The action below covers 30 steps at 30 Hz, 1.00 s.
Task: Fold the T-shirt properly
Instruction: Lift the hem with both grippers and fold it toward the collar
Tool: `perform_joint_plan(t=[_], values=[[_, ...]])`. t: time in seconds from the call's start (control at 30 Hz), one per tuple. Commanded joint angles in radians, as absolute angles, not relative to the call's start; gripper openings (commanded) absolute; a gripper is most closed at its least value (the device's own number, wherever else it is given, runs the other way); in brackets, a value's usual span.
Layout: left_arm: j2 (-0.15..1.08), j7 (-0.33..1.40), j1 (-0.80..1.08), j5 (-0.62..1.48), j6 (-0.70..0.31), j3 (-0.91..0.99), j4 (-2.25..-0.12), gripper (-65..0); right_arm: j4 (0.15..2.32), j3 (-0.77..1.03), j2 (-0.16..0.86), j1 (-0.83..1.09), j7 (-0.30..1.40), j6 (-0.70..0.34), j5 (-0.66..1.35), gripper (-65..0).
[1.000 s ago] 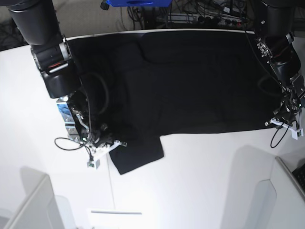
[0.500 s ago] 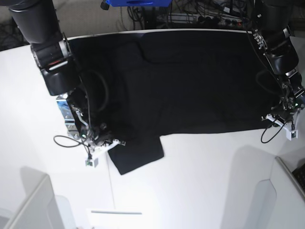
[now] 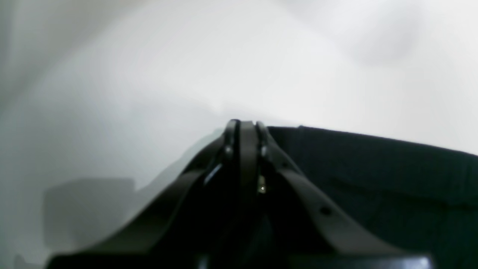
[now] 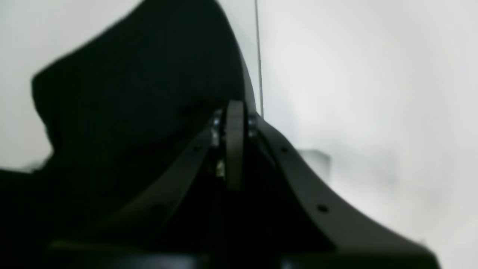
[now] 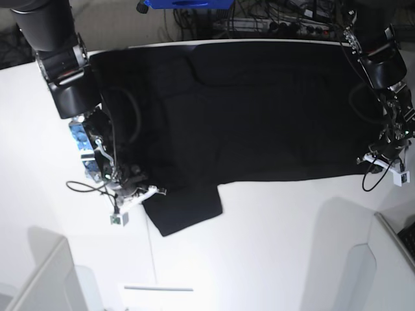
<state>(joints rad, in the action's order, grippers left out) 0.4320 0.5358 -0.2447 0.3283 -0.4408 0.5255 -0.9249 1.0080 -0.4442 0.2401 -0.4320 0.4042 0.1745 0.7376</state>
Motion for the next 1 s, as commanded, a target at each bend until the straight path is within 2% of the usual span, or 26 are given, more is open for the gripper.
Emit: perform_joint_plan(t=[0.0,0.17,0.4,0.63,0.77,0.97], values=[[0.453,0.522,-0.257,0.340,-0.441,0.527,-0.961,-65.0,1.024,-0.437,0.246,-0.464,0.384,0.173,0.734,-65.0],[0.455,0.636,-0.255,0.340,-0.441,0.539,-1.056,-65.0,1.044,-0.415,0.260,-0.450,0.383,0.173,0.734,-65.0],[0.452,0.639,-0.197,0.341,-0.441,0.539,-1.162,-65.0,1.176,-0.286,0.282,-0.366,0.407,0.173,0.733,-65.0],[0.453,0.639,-0.166,0.343,-0.441,0.541,-1.176,-65.0,1.245,-0.275,0.288,-0.318,0.438,0.173,0.733,-65.0],[0.450,0.664,-0.124,0.343,-0.441,0.541,-1.279,-65.0,1.273,-0.274,0.289,-0.303,0.444,0.173,0.733,-65.0],[0.426,0.794,-0.093,0.343,-0.470,0.664,-1.422,-65.0,1.333,-0.222,0.289,-0.255,0.467,0.173,0.733,-65.0]])
